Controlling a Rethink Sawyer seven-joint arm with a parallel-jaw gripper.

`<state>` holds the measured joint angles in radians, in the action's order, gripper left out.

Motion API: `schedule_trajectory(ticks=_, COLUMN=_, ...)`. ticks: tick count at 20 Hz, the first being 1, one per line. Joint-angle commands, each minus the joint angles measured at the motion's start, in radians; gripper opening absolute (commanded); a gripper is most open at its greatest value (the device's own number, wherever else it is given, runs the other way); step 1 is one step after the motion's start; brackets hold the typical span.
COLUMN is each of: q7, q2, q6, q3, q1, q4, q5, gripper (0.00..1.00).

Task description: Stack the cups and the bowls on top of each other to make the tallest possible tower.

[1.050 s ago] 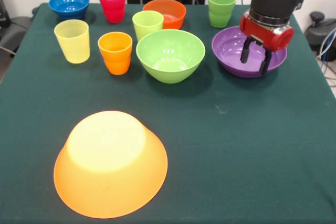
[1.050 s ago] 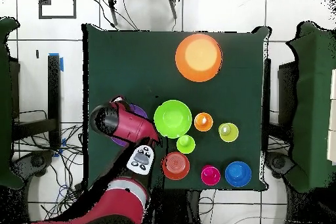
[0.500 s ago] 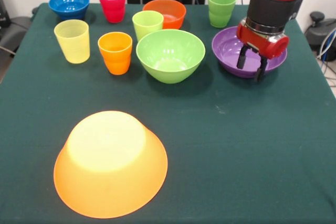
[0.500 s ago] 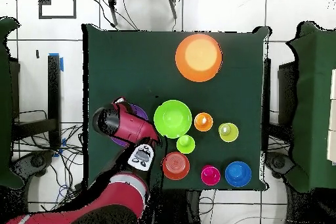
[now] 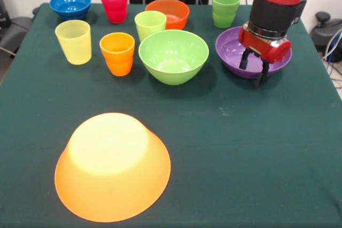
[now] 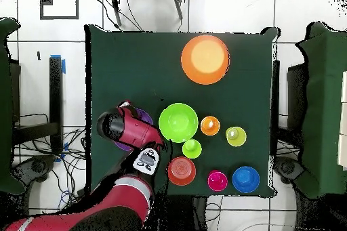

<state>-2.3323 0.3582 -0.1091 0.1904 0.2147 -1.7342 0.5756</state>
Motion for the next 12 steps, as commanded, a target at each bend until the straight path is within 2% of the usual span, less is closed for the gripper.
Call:
schedule_trajectory(ticks=1, q7=-0.192, q2=-0.032, q6=0.016, q3=-0.097, q1=0.001, q4=0.027, q5=0.039, gripper=1.0)
schedule_trajectory(ticks=6, q7=-0.185, q2=-0.041, q6=-0.008, q3=-0.057, q1=0.026, q4=0.046, q5=0.04, gripper=1.0)
schedule_trajectory(ticks=7, q7=-0.186, q2=-0.043, q6=-0.015, q3=-0.048, q1=0.033, q4=0.05, q5=0.043, gripper=0.0)
schedule_trajectory(ticks=12, q7=-0.163, q2=-0.037, q6=-0.025, q3=-0.05, q1=0.023, q4=0.053, q5=0.025, gripper=0.0)
